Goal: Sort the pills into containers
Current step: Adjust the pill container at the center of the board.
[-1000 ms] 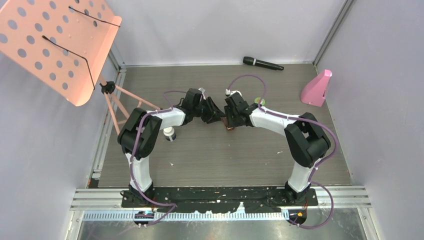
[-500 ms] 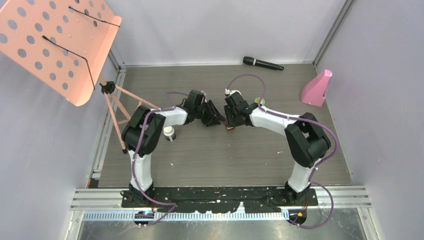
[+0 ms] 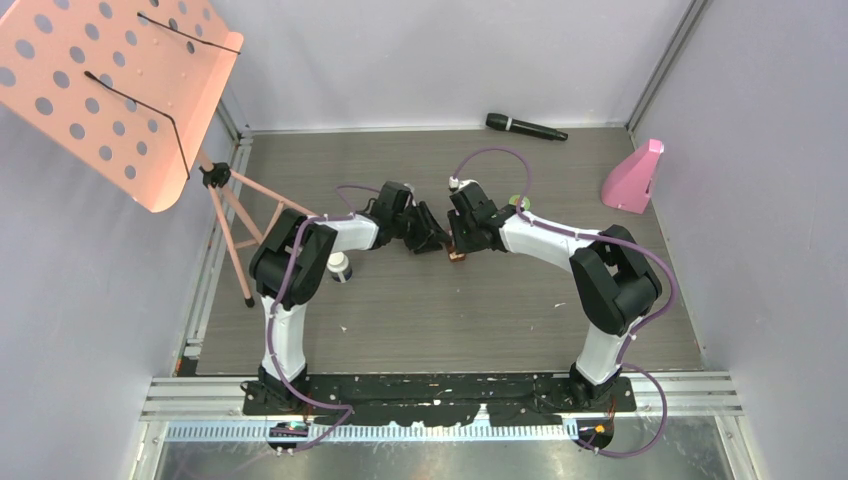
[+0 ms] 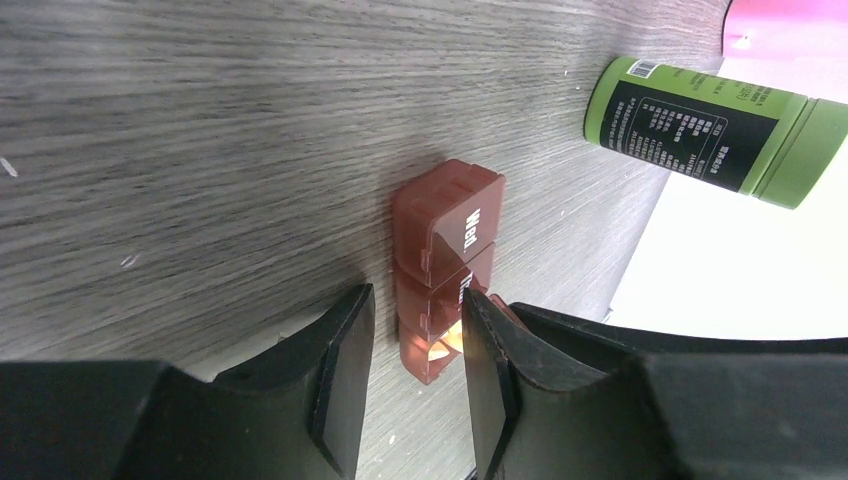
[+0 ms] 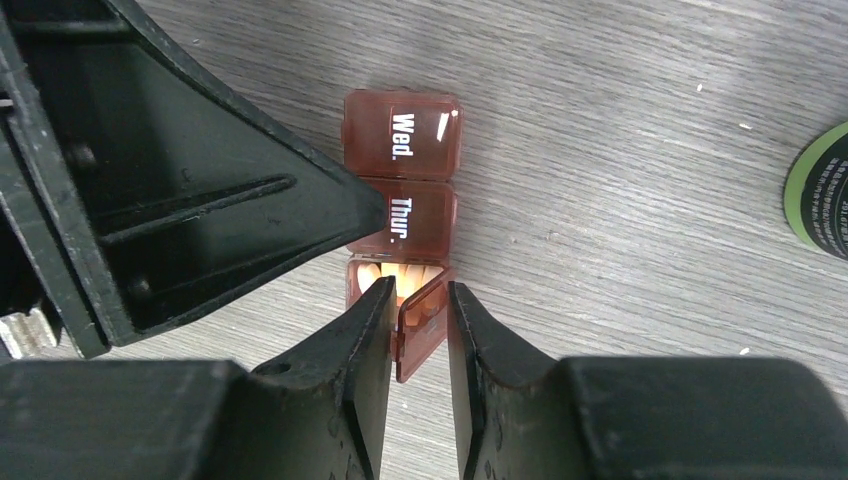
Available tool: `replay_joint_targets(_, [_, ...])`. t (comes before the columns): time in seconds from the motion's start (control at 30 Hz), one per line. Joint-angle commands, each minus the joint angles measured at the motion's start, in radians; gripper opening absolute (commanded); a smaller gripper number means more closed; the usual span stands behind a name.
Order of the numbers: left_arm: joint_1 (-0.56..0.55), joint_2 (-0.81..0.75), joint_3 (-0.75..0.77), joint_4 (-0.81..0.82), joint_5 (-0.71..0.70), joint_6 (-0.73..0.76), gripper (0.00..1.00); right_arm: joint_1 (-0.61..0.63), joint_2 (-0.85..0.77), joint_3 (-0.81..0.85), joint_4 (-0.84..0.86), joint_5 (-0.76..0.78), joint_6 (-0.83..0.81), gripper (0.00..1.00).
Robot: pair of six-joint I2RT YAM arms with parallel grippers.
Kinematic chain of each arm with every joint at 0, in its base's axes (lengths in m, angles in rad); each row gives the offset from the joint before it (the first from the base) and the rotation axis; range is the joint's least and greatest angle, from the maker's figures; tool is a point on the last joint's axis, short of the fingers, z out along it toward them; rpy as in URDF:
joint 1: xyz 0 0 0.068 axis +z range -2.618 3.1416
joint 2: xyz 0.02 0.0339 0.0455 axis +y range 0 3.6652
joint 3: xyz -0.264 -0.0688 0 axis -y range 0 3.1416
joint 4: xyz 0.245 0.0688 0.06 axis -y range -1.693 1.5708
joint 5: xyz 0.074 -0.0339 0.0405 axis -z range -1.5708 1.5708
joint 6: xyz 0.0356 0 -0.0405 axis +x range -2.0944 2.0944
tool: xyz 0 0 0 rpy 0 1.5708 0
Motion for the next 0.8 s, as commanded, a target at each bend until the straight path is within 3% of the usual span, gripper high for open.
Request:
replay_joint_targets(0.0, [-0.008, 0.012, 0.028, -0.012, -0.010, 0.017, 0.40, -0.004, -0.044, 0.031, 0.014, -0.017, -0.003, 0.32])
replay_joint_targets(0.27, [-0.010, 0.009, 0.052, -0.156, -0.064, 0.043, 0.37, -0.025, -0.059, 0.017, 0.021, -0.043, 0.004, 0.32])
replay_joint_targets(0.53, [-0.038, 0.026, 0.176, -0.386, -0.136, 0.128, 0.27, -0.068, -0.076, -0.012, 0.037, -0.087, 0.015, 0.32])
replay_joint_targets(0.77, [-0.043, 0.045, 0.242, -0.496, -0.159, 0.144, 0.27, -0.100, -0.066, -0.012, 0.039, -0.138, 0.022, 0.34])
